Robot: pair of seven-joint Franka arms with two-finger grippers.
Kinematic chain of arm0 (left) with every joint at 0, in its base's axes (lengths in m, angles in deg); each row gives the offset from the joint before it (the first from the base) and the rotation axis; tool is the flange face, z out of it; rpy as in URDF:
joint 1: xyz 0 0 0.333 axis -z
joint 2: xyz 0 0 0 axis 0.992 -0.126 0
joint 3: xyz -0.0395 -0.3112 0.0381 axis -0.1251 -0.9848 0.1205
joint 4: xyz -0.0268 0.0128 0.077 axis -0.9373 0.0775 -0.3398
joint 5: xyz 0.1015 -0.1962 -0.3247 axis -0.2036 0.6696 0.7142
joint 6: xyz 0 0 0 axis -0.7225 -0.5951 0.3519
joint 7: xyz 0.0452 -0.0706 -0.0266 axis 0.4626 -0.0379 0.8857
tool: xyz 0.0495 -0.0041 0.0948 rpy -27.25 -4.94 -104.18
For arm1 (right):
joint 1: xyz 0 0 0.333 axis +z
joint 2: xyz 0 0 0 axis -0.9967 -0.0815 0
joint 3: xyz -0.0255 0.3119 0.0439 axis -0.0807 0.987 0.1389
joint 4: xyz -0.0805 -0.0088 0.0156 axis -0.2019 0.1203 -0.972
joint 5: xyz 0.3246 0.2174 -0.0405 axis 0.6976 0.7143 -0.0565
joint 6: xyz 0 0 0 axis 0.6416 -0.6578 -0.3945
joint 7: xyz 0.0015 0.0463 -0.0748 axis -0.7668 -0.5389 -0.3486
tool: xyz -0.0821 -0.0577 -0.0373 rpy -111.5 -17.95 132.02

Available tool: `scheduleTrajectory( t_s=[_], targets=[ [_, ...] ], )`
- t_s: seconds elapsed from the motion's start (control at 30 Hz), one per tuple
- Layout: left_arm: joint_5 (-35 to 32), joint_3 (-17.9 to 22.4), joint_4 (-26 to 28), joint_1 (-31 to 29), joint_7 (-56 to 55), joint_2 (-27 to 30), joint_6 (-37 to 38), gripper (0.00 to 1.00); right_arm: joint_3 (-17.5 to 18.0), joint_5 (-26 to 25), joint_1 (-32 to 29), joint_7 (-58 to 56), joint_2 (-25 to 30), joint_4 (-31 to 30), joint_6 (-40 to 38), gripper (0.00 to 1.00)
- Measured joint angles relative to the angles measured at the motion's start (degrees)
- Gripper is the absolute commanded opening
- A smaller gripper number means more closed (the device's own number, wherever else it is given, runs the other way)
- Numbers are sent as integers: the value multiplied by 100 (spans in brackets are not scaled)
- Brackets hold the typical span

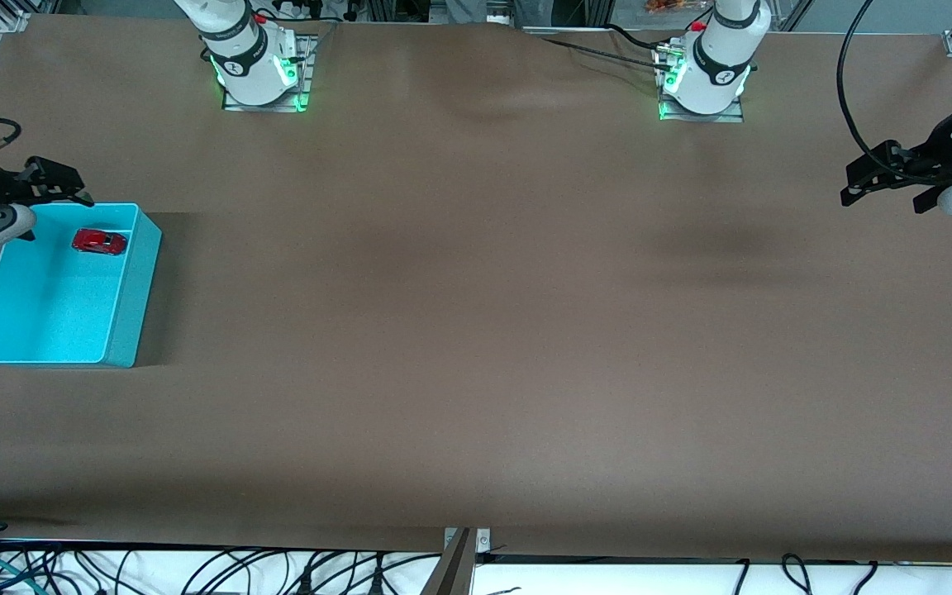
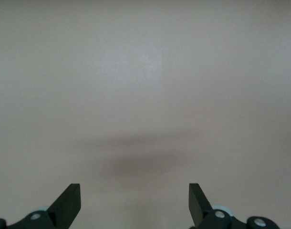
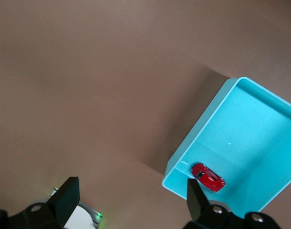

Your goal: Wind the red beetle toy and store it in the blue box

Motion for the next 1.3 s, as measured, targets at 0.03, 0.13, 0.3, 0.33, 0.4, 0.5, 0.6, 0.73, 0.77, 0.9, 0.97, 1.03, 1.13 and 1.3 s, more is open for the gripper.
scheduleTrajectory(
  t_s=[0.03,0.13,0.3,0.33,0.4,0.5,0.6,0.73,0.77,0.9,0.97,1.03,1.13,1.3],
  targets=[
    [0,0,0,0,0,0,0,100,50,-3,0,213,0,-1,-2,100],
    [0,0,0,0,0,0,0,100,155,-8,1,773,1,-1,-17,100],
    [0,0,0,0,0,0,0,100,258,-13,1,1664,9,-2,-151,100],
    [0,0,0,0,0,0,0,100,266,-14,2,1795,11,-2,-169,100],
    [0,0,0,0,0,0,0,100,274,-15,1,1965,14,-2,-190,100],
    [0,0,0,0,0,0,0,100,274,-19,0,2109,21,-2,-201,100],
    [0,0,0,0,0,0,0,100,274,-25,0,2277,29,-6,-208,100],
    [0,0,0,0,0,0,0,100,274,-29,0,2457,56,-34,-215,100],
    [0,0,0,0,0,0,0,100,274,-30,0,2488,70,-48,-216,100],
    [0,0,0,0,0,0,0,100,275,-32,0,2557,145,-116,-215,100],
    [0,0,0,0,0,0,0,100,275,-33,0,2572,209,-170,-212,100],
    [0,0,0,0,0,0,0,100,276,-33,0,2577,280,-235,-208,100],
    [0,0,0,0,0,0,0,100,277,-33,0,2582,398,-349,-187,100],
    [0,0,0,0,0,0,0,100,275,-33,-1,2589,515,-450,-146,100]
  ],
)
